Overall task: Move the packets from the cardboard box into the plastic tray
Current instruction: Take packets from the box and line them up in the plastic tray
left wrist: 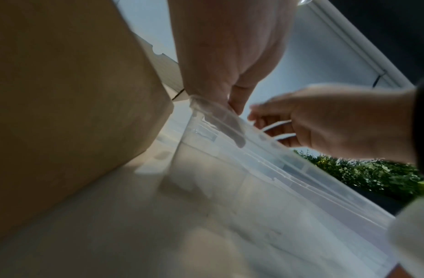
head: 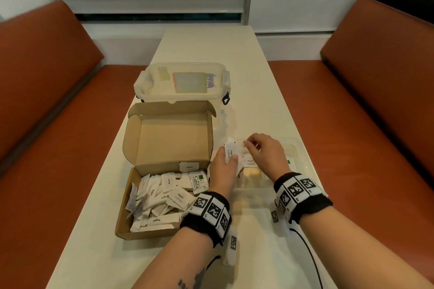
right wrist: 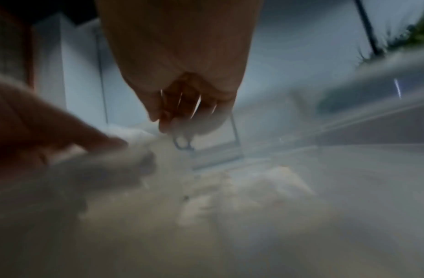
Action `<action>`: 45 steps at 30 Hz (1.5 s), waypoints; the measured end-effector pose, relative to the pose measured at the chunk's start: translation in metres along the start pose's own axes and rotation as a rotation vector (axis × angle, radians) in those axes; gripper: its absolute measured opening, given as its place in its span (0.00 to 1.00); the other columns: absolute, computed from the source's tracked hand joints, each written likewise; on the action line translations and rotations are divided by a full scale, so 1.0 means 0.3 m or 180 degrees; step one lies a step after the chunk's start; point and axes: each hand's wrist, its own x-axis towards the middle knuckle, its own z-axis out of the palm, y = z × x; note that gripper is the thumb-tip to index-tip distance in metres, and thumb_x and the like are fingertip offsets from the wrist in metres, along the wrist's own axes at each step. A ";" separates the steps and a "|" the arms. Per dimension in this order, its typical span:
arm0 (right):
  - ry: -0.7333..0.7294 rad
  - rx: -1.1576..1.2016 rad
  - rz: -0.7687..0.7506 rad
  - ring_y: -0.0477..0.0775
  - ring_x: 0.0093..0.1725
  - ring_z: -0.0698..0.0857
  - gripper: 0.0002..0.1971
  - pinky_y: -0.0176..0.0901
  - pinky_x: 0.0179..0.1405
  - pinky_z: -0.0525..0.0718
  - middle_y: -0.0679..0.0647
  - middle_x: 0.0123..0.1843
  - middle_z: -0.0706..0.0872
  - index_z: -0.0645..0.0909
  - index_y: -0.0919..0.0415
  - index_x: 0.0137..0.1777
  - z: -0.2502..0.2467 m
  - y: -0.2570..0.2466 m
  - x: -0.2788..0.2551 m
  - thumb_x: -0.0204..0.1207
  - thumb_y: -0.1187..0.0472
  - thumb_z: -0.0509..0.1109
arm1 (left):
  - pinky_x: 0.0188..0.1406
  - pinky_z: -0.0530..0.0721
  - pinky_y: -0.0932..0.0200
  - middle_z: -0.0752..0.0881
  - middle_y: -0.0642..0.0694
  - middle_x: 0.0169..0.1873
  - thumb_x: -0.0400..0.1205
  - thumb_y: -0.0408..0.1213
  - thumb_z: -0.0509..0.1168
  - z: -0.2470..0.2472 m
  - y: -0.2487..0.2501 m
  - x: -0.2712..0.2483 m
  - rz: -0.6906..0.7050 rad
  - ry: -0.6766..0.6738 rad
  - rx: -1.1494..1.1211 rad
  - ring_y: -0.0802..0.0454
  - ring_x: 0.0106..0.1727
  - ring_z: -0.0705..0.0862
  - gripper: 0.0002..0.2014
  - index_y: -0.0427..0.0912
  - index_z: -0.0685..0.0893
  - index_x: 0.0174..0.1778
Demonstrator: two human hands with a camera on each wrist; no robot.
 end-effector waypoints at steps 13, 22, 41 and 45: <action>-0.0327 0.1169 0.0657 0.44 0.30 0.75 0.06 0.34 0.32 0.76 0.47 0.29 0.78 0.83 0.56 0.38 0.014 -0.035 -0.007 0.66 0.61 0.79 | 0.51 0.86 0.41 0.86 0.42 0.47 0.79 0.38 0.68 -0.019 0.018 -0.005 0.0042 -0.0300 -0.0015 0.41 0.51 0.86 0.06 0.47 0.79 0.49; -0.0709 0.1397 0.0676 0.48 0.34 0.80 0.03 0.43 0.37 0.82 0.56 0.35 0.84 0.85 0.60 0.42 0.004 -0.015 0.002 0.72 0.61 0.76 | 0.55 0.83 0.35 0.85 0.37 0.47 0.86 0.41 0.58 -0.023 0.021 -0.002 -0.0078 -0.0061 -0.0365 0.36 0.52 0.85 0.07 0.44 0.80 0.51; -0.0183 0.1632 0.0860 0.56 0.40 0.83 0.02 0.49 0.42 0.86 0.58 0.39 0.83 0.82 0.61 0.44 -0.001 -0.013 0.000 0.76 0.64 0.71 | 0.49 0.88 0.41 0.86 0.43 0.51 0.81 0.33 0.66 -0.015 -0.010 0.026 -0.0232 -0.0081 -0.0487 0.43 0.53 0.86 0.09 0.56 0.79 0.46; 0.0008 0.1584 0.0831 0.51 0.39 0.83 0.03 0.43 0.38 0.86 0.51 0.42 0.85 0.82 0.57 0.47 -0.015 -0.005 0.005 0.79 0.64 0.67 | 0.48 0.89 0.42 0.86 0.41 0.52 0.82 0.34 0.66 -0.014 -0.020 0.034 -0.0280 0.0004 -0.0550 0.41 0.54 0.86 0.07 0.49 0.80 0.53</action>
